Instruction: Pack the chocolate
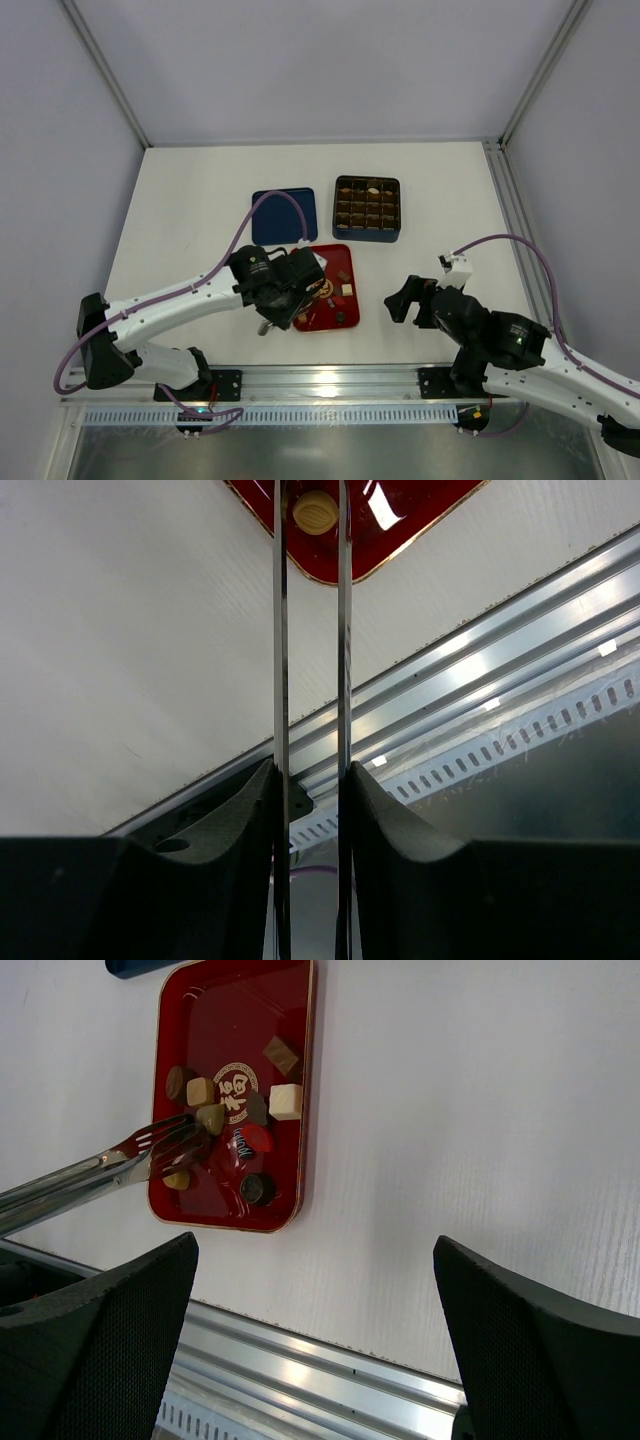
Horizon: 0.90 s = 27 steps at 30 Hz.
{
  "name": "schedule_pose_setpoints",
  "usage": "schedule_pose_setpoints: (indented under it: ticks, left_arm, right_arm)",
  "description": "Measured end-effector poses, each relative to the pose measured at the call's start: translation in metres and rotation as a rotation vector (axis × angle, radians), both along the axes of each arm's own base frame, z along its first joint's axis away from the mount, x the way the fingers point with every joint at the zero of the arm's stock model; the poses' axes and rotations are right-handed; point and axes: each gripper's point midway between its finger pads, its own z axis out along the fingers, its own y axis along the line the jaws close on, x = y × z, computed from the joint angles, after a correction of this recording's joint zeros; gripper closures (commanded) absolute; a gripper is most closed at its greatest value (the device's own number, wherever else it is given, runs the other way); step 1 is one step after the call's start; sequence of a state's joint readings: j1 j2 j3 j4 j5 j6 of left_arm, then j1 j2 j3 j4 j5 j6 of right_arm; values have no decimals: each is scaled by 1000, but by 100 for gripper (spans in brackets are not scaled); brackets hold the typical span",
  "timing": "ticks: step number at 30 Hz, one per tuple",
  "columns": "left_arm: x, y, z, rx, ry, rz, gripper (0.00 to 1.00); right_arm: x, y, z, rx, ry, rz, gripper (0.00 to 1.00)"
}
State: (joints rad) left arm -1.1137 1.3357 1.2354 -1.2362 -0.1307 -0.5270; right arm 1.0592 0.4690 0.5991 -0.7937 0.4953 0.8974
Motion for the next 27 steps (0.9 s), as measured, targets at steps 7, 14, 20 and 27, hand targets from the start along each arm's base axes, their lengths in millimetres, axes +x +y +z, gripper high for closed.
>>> schedule_pose_setpoints:
  ticks: [7, 14, 20, 27]
  left_arm:
    - [0, 1, 0, 3, -1, -7, 77]
    - [0, 1, 0, 5, 0, -7, 80]
    - [2, 1, 1, 5, -10, -5, 81]
    - [3, 3, 2, 13, -18, -3, 81]
  right_arm:
    - [0, 0, -1, -2, 0, -1, 0]
    - [0, 0, -1, -2, 0, -1, 0]
    - [0, 0, 0, -2, -1, -2, 0]
    - [0, -1, 0, -3, -1, -2, 0]
